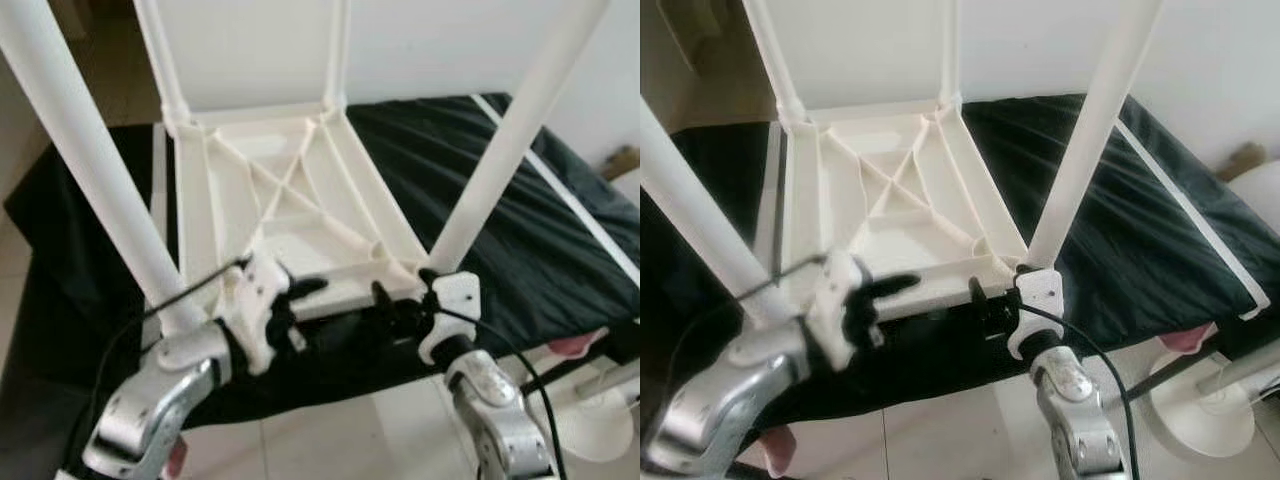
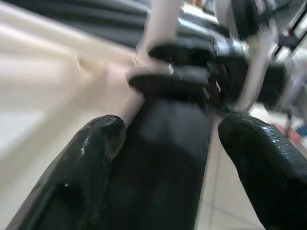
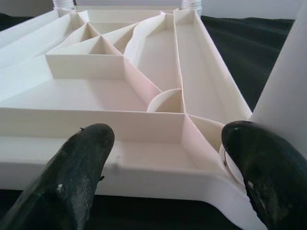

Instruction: Building children table

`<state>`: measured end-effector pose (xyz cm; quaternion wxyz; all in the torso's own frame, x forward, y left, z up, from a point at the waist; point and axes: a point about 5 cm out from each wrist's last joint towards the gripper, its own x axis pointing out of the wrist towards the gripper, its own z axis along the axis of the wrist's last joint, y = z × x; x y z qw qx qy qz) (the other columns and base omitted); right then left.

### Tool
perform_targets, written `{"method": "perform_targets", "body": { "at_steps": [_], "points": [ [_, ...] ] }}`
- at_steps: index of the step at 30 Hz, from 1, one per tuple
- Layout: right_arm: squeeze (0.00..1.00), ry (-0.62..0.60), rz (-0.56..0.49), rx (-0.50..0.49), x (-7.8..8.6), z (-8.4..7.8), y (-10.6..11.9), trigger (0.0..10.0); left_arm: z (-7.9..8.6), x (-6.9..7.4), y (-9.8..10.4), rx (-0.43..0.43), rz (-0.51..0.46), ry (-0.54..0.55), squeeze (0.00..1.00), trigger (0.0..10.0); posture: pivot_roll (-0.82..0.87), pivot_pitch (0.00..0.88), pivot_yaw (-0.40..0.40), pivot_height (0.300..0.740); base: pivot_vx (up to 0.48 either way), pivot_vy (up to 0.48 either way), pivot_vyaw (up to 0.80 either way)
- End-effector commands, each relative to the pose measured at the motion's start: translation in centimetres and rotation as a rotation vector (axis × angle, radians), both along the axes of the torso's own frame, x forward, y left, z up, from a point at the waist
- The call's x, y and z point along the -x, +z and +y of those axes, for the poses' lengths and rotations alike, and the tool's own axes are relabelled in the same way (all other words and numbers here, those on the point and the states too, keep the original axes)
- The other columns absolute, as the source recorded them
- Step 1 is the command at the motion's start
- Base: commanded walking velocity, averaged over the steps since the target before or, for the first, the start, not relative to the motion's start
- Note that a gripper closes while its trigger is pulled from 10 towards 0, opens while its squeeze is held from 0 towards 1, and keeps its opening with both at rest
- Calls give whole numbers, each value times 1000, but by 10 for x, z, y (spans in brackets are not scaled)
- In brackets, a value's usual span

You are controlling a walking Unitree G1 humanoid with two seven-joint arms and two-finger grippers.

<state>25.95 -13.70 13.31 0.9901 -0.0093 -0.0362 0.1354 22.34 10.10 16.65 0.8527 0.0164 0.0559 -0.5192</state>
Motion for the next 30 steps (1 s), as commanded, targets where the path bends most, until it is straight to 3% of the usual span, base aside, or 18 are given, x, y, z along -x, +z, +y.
{"method": "perform_targets", "body": {
  "at_steps": [1, 4, 6, 10, 12, 16, 25, 27, 29, 30],
  "points": [
    [0, -37, 10, -12, -3, -8, -3, 10000, -3, 14, -2, -9, 31, -210, 0, 10000, 49, 99, -52, 740, 0, 0, 0],
    [0, -68, 2, -23, -8, -13, -2, 10000, 7, 21, -10, -61, 63, -211, 0, 10000, 52, 101, -53, 740, 0, 0, 0],
    [0, -106, 0, -30, -11, -19, -2, 10000, 32, 27, -16, -134, 72, -148, 0, 10000, 60, 105, -55, 740, 0, 0, 0],
    [0, -120, 2, -28, -12, -22, -3, 10000, 50, 32, -15, -133, 93, -115, 0, 10000, 63, 110, -57, 740, 0, 0, 0],
    [0, -127, 3, -22, -14, -27, -5, 10000, 72, 35, -11, -146, 113, -63, 0, 10000, 79, 111, -62, 740, 0, 0, 0],
    [0, -147, 3, -20, -19, -35, -7, 10000, 90, 42, -6, -178, 123, -12, 0, 10000, 107, 110, -72, 740, 0, 0, 0],
    [0, -152, -2, -22, -25, -37, -7, 10000, 103, 55, -4, -209, 149, 0, 0, 10000, 154, 105, -82, 740, 0, 0, 0],
    [0, -146, -9, -23, -31, -37, -6, 10000, 125, 60, -2, -246, 164, 61, 0, 10000, 171, 101, -83, 740, 0, 0, 0],
    [0, -145, -10, -22, -33, -37, -6, 10000, 132, 61, -2, -256, 165, 82, 0, 10000, 183, 95, -89, 740, 0, 0, 0],
    [0, -139, -7, -22, -33, -36, -7, 10000, 143, 57, -1, -279, 153, 128, 0, 10000, 187, 88, -91, 740, 0, 0, 0]
  ]
}}
